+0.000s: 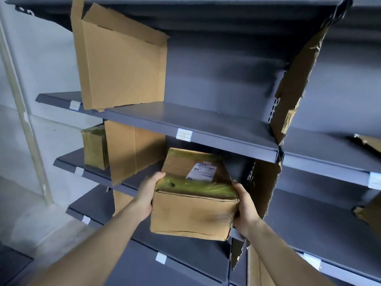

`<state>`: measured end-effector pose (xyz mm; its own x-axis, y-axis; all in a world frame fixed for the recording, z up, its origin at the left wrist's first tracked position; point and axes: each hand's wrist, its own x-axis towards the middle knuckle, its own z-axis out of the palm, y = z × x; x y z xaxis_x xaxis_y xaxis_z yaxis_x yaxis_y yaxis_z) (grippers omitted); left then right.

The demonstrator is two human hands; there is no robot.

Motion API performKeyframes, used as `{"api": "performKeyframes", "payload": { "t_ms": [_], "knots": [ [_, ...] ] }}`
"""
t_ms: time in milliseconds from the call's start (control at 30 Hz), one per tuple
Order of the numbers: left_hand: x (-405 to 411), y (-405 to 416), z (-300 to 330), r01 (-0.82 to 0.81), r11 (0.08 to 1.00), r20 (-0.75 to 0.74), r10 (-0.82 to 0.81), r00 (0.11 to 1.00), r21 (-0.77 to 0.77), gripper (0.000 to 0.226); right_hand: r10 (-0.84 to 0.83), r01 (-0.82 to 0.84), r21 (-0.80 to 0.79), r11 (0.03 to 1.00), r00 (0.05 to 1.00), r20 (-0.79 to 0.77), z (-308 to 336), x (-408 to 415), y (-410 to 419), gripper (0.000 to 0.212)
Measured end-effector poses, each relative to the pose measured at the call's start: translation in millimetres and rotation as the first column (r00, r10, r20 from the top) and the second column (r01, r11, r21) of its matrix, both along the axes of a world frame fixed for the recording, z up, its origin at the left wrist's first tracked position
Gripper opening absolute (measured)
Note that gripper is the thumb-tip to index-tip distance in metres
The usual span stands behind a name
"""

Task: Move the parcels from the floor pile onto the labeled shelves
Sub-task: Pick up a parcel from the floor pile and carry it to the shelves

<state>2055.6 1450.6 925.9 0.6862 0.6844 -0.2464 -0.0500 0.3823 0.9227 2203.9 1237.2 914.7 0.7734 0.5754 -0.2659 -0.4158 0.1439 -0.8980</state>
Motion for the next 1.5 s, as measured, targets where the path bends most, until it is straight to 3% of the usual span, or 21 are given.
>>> {"api": "performKeyframes", "payload": {
  "t_ms": [100,367,533,633,800,900,1000,1100,1267,1367,1500],
  "knots": [
    [30.6,15.3,-3.2,0.024,0.999,-0.011,-0.024,1.0,-0.022,0.032,-0.074,0.073,-0.015,0.997,0.996,-0.053,-3.6,16.6,10.4,0.054],
    [101.2,81.3,-11.3,0.132,0.991,-0.101,-0.133,0.986,-0.014,0.017,-0.215,0.213,-0.047,0.976,0.976,-0.04,0.4,44.4,62.6,0.043],
    [127.0,117.5,-21.1,0.252,0.967,-0.123,-0.246,0.961,0.036,0.03,-0.339,0.335,-0.091,0.938,0.94,-0.032,1.2,55.6,93.4,0.038],
    [133.3,126.2,-21.6,0.277,0.958,-0.112,-0.267,0.957,0.077,0.025,-0.398,0.394,-0.118,0.912,0.917,-0.008,-2.6,59.9,102.1,0.035],
    [133.2,129.6,-25.3,0.288,0.929,-0.081,-0.277,0.958,0.232,0.038,-0.484,0.48,-0.14,0.866,0.875,0.009,-6.0,53.8,104.1,0.031],
    [126.3,123.4,-19.2,0.151,0.904,-0.095,-0.122,0.988,0.401,0.041,-0.536,0.532,-0.143,0.834,0.844,0.015,-7.8,45.5,99.0,0.036],
    [117.7,106.8,-6.1,0.057,0.765,-0.002,-0.072,0.997,0.641,0.037,-0.55,0.546,-0.169,0.821,0.835,0.026,-13.1,39.0,89.0,0.044],
    [110.6,70.8,11.4,0.061,0.667,0.081,-0.181,0.98,0.743,0.033,-0.541,0.539,-0.144,0.83,0.841,0.031,-12.4,29.1,74.6,0.043],
    [106.9,-24.4,26.2,0.353,0.555,0.077,-0.607,0.791,0.753,0.025,-0.488,0.491,-0.044,0.87,0.871,0.066,7.5,-10.0,36.0,0.041],
    [103.4,-90.2,20.1,0.505,0.467,0.012,-0.743,0.669,0.726,0.026,-0.465,0.477,-0.039,0.878,0.871,0.158,19.6,-41.6,-11.5,0.034],
    [87.5,-178.6,10.3,0.628,0.387,-0.036,-0.833,0.552,0.674,0.024,-0.622,0.652,-0.095,0.753,0.75,0.224,19.4,-85.3,-107.5,0.026]
  ]
}}
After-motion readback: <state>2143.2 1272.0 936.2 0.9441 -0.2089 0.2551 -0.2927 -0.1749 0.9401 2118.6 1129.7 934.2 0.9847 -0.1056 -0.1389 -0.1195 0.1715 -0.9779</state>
